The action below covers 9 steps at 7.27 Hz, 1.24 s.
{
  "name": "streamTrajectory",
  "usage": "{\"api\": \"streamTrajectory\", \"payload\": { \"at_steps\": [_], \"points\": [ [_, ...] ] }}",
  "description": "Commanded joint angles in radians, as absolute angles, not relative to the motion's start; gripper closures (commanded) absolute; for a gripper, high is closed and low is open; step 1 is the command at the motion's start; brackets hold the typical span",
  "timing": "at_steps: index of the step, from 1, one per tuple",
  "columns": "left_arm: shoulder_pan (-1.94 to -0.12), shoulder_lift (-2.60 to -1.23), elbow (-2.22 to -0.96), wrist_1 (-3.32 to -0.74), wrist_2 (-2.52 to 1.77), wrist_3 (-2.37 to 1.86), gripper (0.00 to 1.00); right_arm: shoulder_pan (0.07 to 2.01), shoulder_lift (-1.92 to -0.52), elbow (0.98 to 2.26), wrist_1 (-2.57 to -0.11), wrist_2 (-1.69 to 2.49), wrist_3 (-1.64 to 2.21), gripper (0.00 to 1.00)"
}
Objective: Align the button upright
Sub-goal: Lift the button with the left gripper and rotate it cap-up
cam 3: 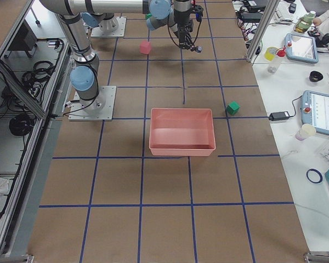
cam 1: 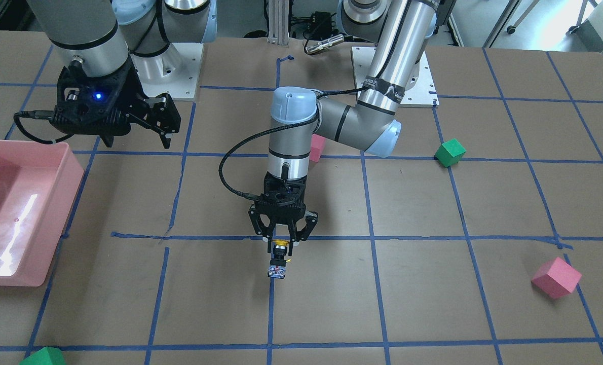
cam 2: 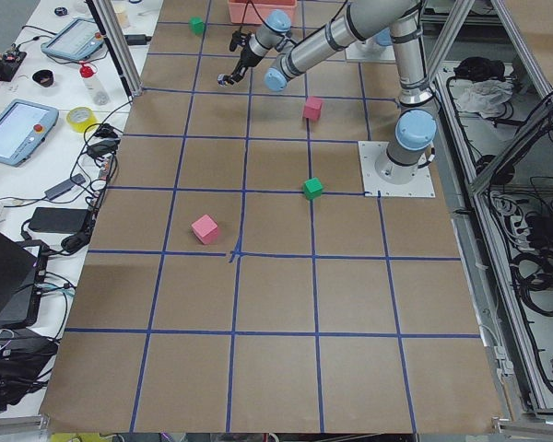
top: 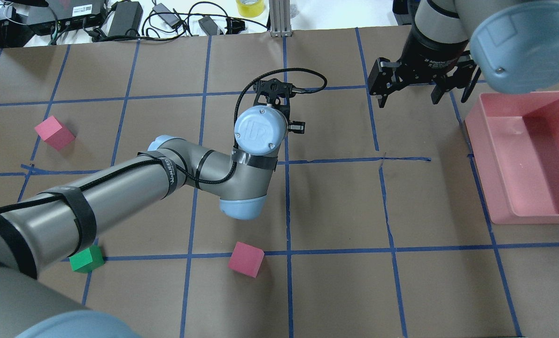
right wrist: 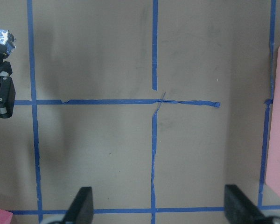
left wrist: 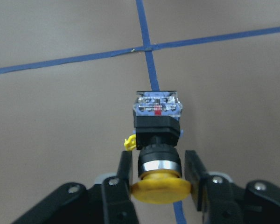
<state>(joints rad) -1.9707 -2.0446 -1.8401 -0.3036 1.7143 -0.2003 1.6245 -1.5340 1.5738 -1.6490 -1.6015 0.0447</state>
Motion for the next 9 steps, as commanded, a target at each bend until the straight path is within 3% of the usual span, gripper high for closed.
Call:
{"api": "streamTrajectory", "payload": {
  "at_steps": [1, 3, 7, 9],
  "points": [
    [-1.956, -1.978, -1.731, -0.689, 1.648, -0.227, 0.89, 1.624, -1.534, 1.574, -1.651, -1.601, 0.046, 0.00],
    [-1.950, -1.954, -1.684, -0.893, 1.593, -0.370, 0.88, 1.624, -1.534, 1.574, -1.652, -1.601, 0.046, 0.00],
    [-1.870, -1.973, -1.684, -0.946, 1.273, -0.934, 0.88, 1.624, -1.534, 1.574, -1.651, -1.601, 0.044, 0.00],
    [-1.844, -2.003, -1.698, -0.959, 1.181, -1.136, 0.97, 1.624, -1.534, 1.574, -1.651, -1.601, 0.044, 0.00]
  ]
}}
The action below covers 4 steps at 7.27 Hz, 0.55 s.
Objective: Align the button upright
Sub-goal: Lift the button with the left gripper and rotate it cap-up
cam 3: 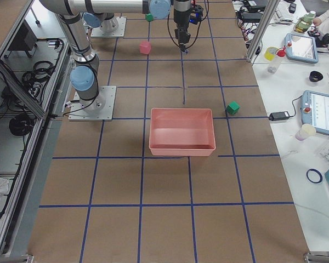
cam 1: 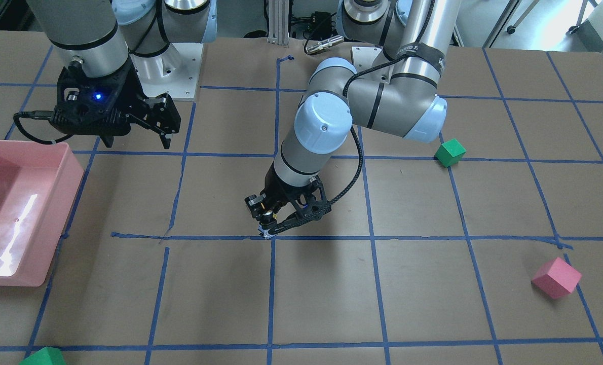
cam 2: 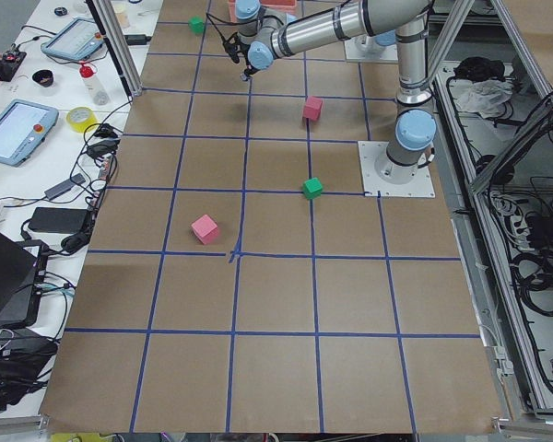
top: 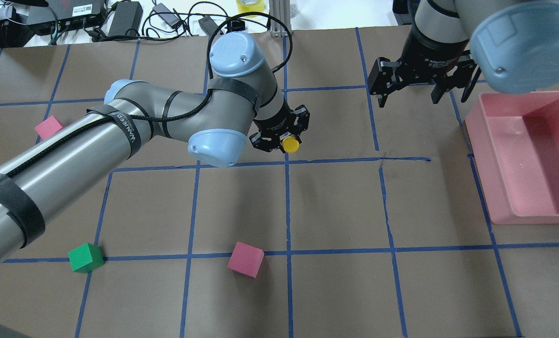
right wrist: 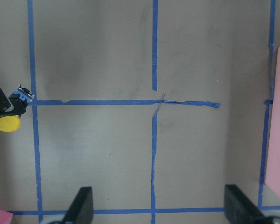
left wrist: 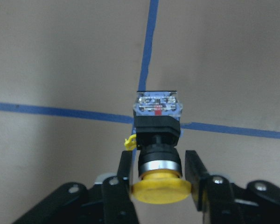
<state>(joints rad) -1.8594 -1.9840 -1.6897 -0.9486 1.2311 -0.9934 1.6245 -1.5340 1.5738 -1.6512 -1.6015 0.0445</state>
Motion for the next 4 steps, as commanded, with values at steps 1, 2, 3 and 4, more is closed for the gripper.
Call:
{"api": "streamTrajectory", "payload": {
  "at_steps": [1, 2, 3, 4],
  "points": [
    [-1.842, -2.022, -1.698, -0.968, 1.140, -1.248, 0.97, 1.624, -1.534, 1.574, -1.651, -1.601, 0.046, 0.00],
    [-1.841, -2.034, -1.687, -0.968, 1.131, -1.314, 0.97, 1.624, -1.534, 1.574, -1.651, -1.601, 0.048, 0.00],
    [-1.830, -2.039, -1.678, -0.968, 1.123, -1.383, 0.96, 1.624, -1.534, 1.574, -1.651, -1.601, 0.048, 0.00],
    [-1.795, -2.039, -1.680, -0.969, 1.073, -1.384, 0.95, 1.624, -1.534, 1.574, -1.651, -1.601, 0.051, 0.00]
  ]
}}
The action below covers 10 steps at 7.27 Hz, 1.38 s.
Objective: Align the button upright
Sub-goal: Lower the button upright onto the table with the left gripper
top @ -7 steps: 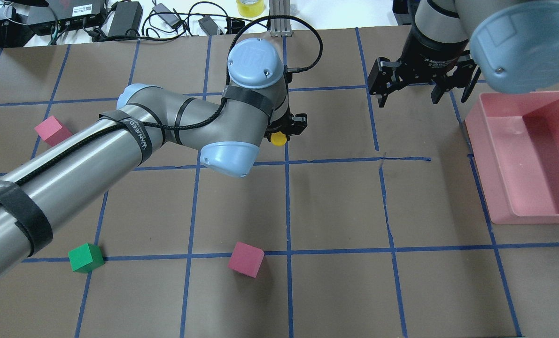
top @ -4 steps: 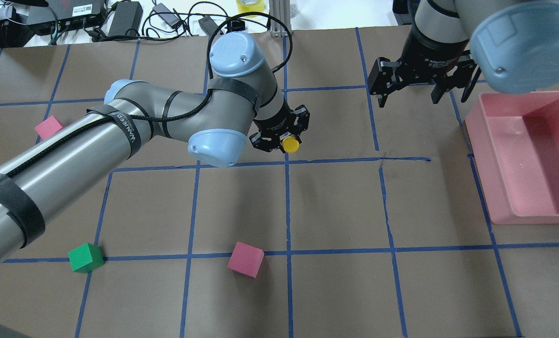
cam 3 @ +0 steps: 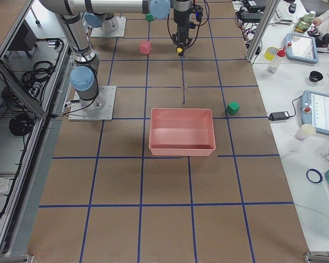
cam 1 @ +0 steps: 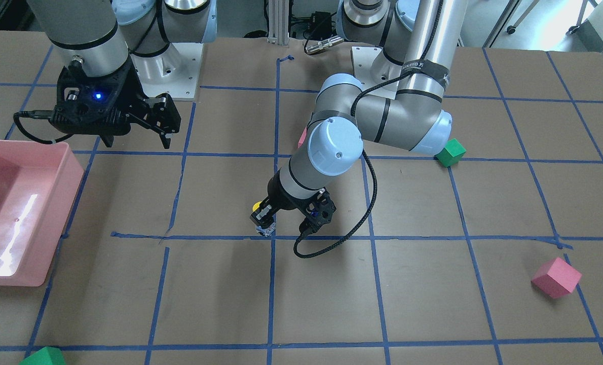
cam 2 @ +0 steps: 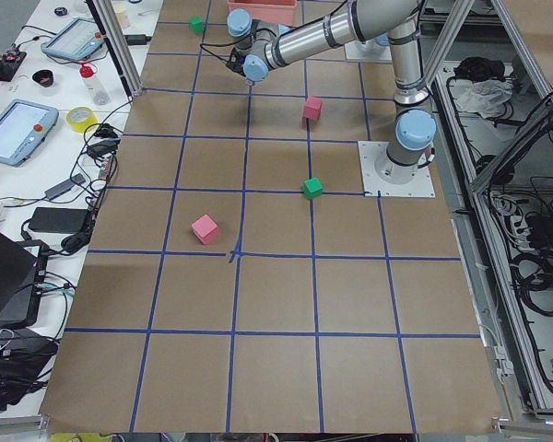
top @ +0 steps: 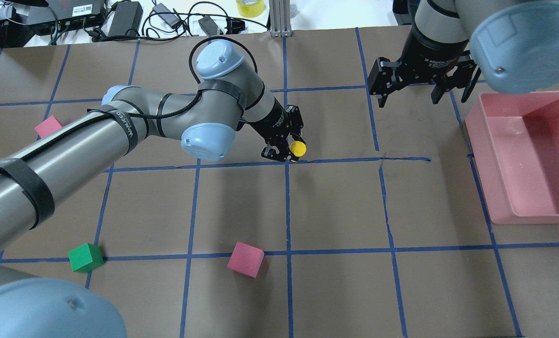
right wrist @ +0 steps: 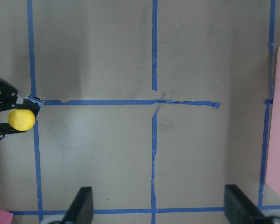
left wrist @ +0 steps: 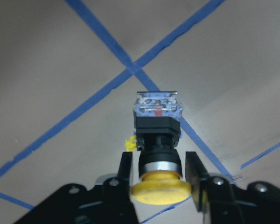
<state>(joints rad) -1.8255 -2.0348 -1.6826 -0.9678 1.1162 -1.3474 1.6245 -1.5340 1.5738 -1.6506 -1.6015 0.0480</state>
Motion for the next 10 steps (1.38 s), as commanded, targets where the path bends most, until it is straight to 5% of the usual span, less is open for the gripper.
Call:
{"api": "streamTrajectory", "payload": {
  "at_steps": [1, 4, 6, 7, 8, 10],
  "points": [
    [-1.769, -2.037, -1.695, -0.968, 1.040, -1.385, 0.93, 1.624, -1.534, 1.574, -1.652, -1.601, 0.054, 0.00],
    [-1.761, -2.040, -1.735, -0.966, 0.988, -1.355, 0.88, 1.623, -1.534, 1.574, -1.644, -1.601, 0.051, 0.00],
    [-1.761, -2.043, -1.732, -0.963, 1.003, -1.347, 0.31, 1.624, -1.534, 1.572, -1.643, -1.595, 0.045, 0.00],
    [-1.761, -2.049, -1.739, -0.962, 1.003, -1.329, 0.15, 1.624, -1.543, 1.574, -1.641, -1.589, 0.044, 0.00],
    [-1.761, -2.048, -1.740, -0.960, 1.003, -1.319, 0.02, 1.624, -1.545, 1.575, -1.638, -1.586, 0.043, 0.00],
    [-1.759, -2.037, -1.730, -0.959, 1.000, -1.318, 0.00, 1.624, -1.552, 1.575, -1.594, -1.586, 0.041, 0.00]
  ]
}}
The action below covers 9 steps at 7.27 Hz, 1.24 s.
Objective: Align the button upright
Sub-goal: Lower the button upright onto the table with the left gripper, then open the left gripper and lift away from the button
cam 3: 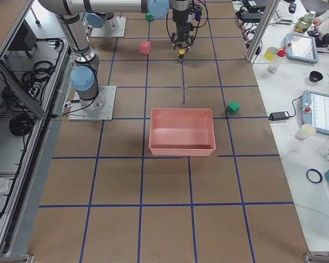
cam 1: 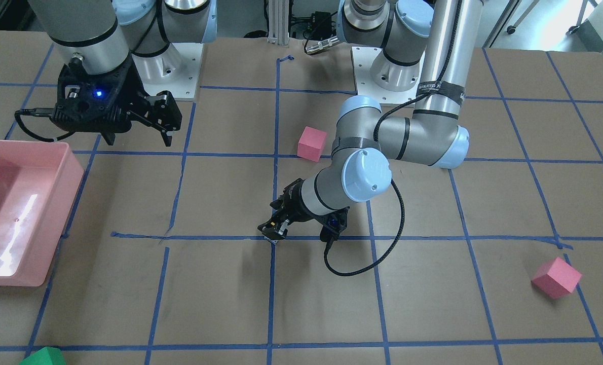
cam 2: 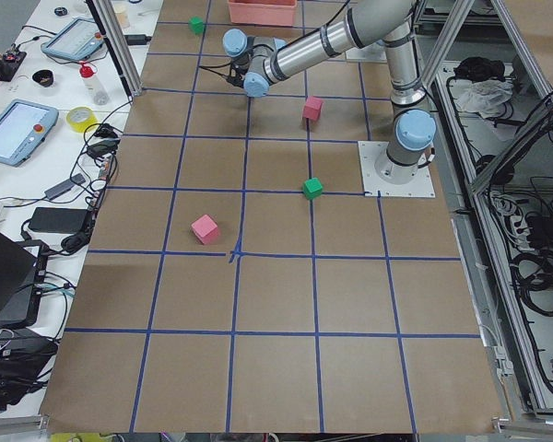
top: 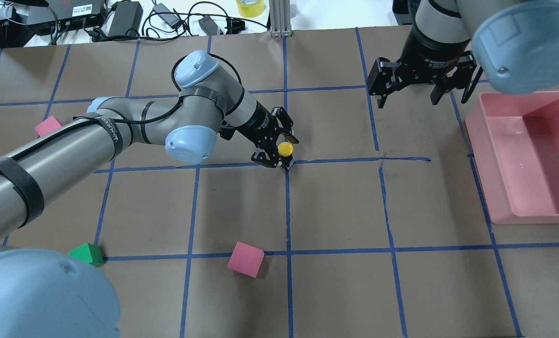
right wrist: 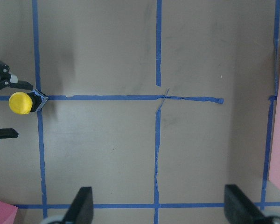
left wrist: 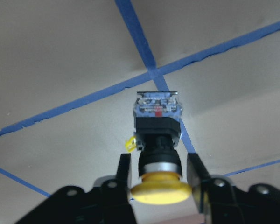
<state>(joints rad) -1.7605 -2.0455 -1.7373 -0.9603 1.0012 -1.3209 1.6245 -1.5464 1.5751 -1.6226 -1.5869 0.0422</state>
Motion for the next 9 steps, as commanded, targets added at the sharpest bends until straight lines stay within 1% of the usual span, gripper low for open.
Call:
{"api": "streamTrajectory", "payload": {
  "at_steps": [1, 3, 5, 7, 8, 9],
  "points": [
    [-1.743, -2.010, -1.718, -0.957, 1.003, -1.230, 0.00, 1.624, -1.552, 1.575, -1.588, -1.585, 0.041, 0.00],
    [-1.645, -1.936, -1.701, -1.058, 1.003, -0.956, 0.00, 1.624, -1.552, 1.574, -1.585, -1.585, 0.041, 0.00],
    [-1.644, -1.849, -1.703, -1.159, 1.279, -0.536, 0.00, 1.624, -1.552, 1.572, -1.585, -1.582, 0.035, 0.00],
    [-1.640, -1.761, -1.689, -1.312, 1.426, -0.209, 0.00, 1.623, -1.552, 1.571, -1.585, -1.585, -0.030, 0.00],
    [-1.644, -1.732, -1.639, -1.404, 1.557, -0.087, 0.00, 1.623, -1.552, 1.572, -1.585, -1.583, -0.031, 0.00],
    [-1.654, -1.721, -1.558, -1.473, 1.592, -0.066, 0.00, 1.623, -1.551, 1.571, -1.585, -1.585, -0.029, 0.00]
  ]
}}
